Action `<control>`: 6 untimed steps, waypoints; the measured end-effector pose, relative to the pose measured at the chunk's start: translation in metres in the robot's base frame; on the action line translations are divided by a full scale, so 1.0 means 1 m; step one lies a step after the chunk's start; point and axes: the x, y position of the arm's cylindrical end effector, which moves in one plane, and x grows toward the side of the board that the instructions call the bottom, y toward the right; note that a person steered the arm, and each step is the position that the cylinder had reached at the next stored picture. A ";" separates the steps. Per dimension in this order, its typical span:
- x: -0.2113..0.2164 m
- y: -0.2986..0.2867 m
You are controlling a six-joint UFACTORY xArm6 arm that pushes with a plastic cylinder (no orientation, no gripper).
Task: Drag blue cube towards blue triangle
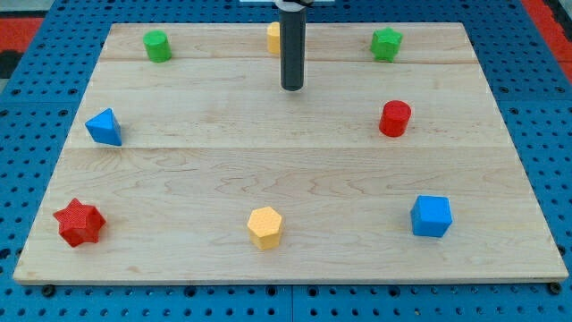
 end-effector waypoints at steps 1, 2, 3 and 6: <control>0.000 0.000; 0.000 -0.008; 0.000 -0.016; 0.054 0.012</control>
